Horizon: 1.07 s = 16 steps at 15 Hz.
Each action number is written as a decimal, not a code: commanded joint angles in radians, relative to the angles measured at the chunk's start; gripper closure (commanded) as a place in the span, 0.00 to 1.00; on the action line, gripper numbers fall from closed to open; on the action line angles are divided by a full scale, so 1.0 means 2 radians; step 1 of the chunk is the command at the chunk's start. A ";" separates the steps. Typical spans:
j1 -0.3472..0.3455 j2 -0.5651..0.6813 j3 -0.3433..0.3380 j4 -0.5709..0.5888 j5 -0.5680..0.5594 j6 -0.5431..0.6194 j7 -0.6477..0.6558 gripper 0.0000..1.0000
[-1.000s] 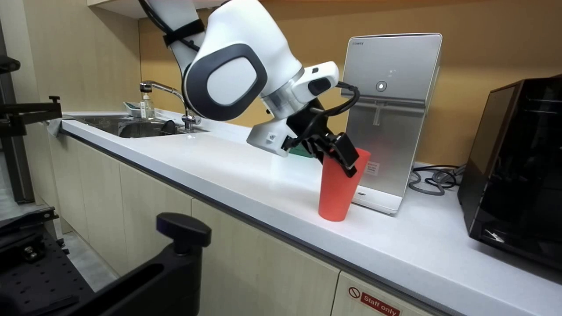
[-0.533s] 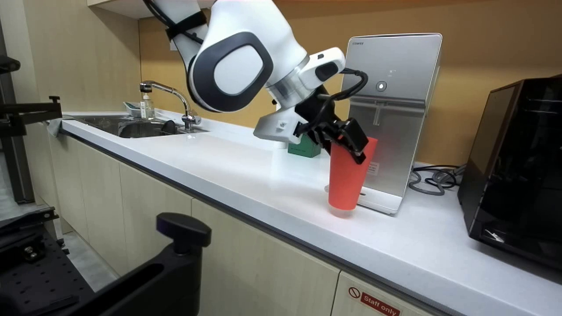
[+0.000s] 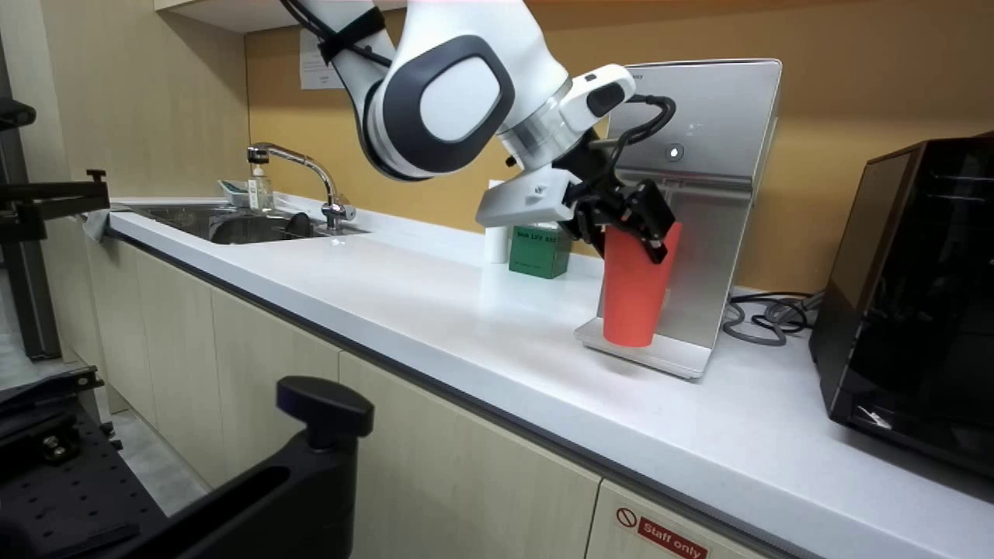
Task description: Pick up the orange cup and place it on the coffee machine under the nozzle
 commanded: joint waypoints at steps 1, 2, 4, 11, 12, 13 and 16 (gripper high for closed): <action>0.011 0.001 -0.006 0.007 -0.002 -0.007 0.003 0.24; 0.011 0.002 -0.002 0.011 -0.003 -0.009 0.004 0.24; 0.011 0.004 -0.002 0.014 -0.003 -0.011 0.004 0.24; 0.017 0.021 -0.012 0.031 -0.008 -0.030 -0.010 0.49; 0.018 0.024 -0.012 0.035 -0.009 -0.031 -0.012 0.49; 0.020 0.027 -0.012 0.040 -0.011 -0.032 -0.014 0.49; 0.023 0.038 -0.009 0.055 -0.012 -0.030 -0.017 0.49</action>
